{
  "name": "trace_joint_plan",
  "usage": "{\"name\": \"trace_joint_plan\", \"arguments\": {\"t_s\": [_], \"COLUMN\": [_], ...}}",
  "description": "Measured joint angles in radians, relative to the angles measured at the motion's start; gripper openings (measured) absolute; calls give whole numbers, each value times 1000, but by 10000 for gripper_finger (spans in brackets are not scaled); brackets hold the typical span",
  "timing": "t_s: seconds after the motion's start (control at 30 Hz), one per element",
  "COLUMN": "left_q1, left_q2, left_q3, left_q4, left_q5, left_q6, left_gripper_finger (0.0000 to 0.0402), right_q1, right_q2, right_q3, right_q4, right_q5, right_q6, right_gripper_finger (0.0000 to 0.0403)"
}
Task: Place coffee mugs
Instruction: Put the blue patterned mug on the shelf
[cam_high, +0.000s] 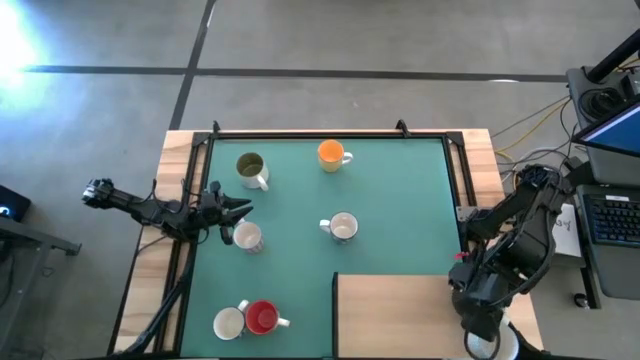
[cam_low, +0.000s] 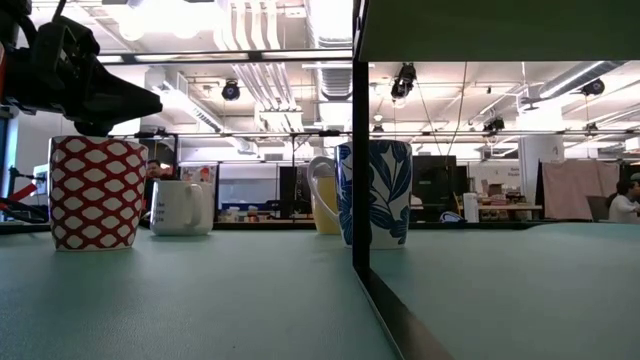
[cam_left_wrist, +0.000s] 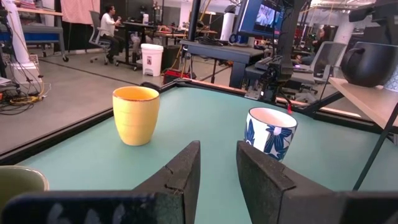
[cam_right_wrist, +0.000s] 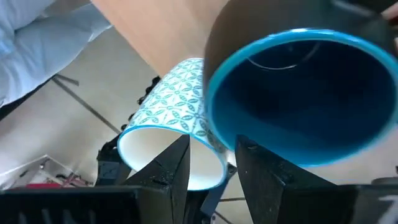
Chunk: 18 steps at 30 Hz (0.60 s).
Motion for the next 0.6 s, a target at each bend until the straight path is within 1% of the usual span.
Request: {"name": "trace_joint_plan", "arguments": {"t_s": [0.1, 0.27, 0.43, 0.6], "left_q1": [0, 0, 0, 0], "left_q2": [0, 0, 0, 0], "left_q3": [0, 0, 0, 0], "left_q4": [0, 0, 0, 0], "left_q5": [0, 0, 0, 0], "left_q6": [0, 0, 0, 0], "left_gripper_finger": [87, 87, 87, 87], "right_q1": [0, 0, 0, -24], "right_q2": [0, 0, -2, -3], "right_q3": [19, 54, 96, 134], "right_q4": [-4, -5, -29, -30], "right_q5": [48, 180, 263, 415], "right_q6": [0, -3, -5, -71], "right_gripper_finger": [113, 113, 111, 110]}}
